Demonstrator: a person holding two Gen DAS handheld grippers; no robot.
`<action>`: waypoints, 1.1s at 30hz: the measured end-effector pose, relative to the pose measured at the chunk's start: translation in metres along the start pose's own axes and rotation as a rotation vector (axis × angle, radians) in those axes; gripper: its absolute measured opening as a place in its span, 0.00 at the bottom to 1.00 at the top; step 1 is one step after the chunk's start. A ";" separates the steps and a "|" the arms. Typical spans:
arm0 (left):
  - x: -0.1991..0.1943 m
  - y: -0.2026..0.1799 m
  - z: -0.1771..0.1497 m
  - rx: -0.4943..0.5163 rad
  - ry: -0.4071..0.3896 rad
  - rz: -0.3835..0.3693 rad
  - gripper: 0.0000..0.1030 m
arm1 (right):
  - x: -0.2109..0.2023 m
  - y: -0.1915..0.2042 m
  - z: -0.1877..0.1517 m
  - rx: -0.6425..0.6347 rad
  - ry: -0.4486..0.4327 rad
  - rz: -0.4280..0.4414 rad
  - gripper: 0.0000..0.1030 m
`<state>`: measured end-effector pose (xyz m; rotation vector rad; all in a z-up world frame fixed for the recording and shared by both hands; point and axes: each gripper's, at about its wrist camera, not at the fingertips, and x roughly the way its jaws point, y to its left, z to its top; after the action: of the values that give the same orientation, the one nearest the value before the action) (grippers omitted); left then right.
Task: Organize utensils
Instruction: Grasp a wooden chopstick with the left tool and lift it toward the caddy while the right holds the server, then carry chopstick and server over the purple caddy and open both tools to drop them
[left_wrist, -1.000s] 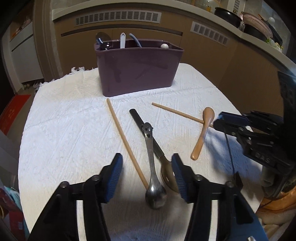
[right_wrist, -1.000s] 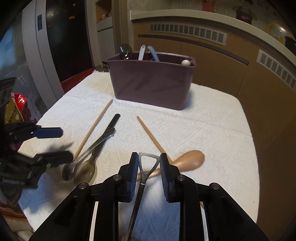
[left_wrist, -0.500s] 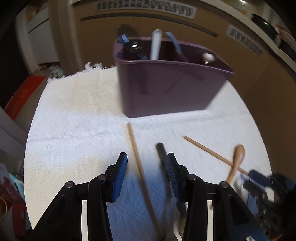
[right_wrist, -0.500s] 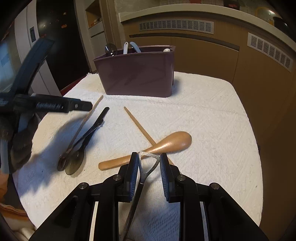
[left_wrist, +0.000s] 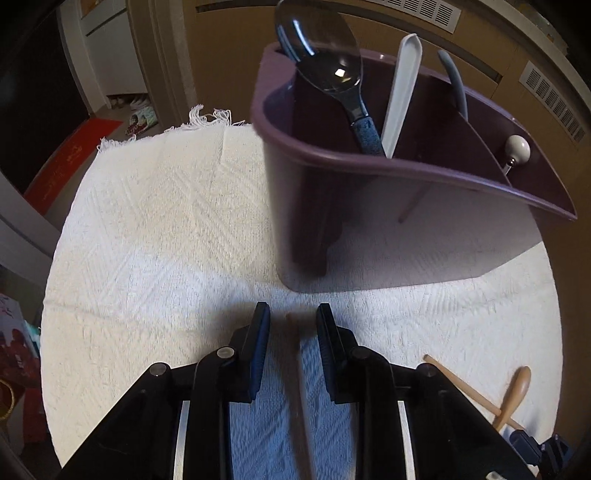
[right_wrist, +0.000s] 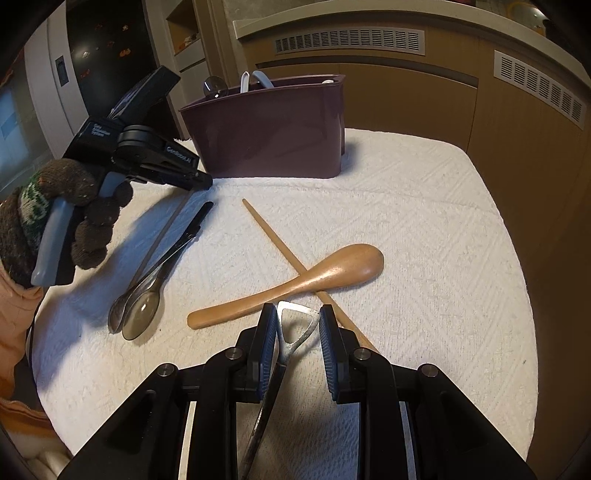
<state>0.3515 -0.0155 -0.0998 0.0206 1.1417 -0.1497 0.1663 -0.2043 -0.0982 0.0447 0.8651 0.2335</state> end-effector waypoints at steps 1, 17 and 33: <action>-0.001 -0.001 -0.001 0.011 -0.013 0.010 0.14 | 0.000 0.001 0.000 -0.002 0.001 0.000 0.24; -0.179 0.008 -0.072 0.101 -0.514 -0.100 0.04 | -0.052 0.022 0.031 -0.054 -0.092 -0.019 0.24; -0.272 -0.003 -0.091 0.174 -0.733 -0.129 0.03 | -0.120 0.056 0.075 -0.191 -0.254 -0.096 0.24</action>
<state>0.1580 0.0190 0.1097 0.0423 0.3956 -0.3396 0.1377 -0.1718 0.0476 -0.1425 0.5879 0.2146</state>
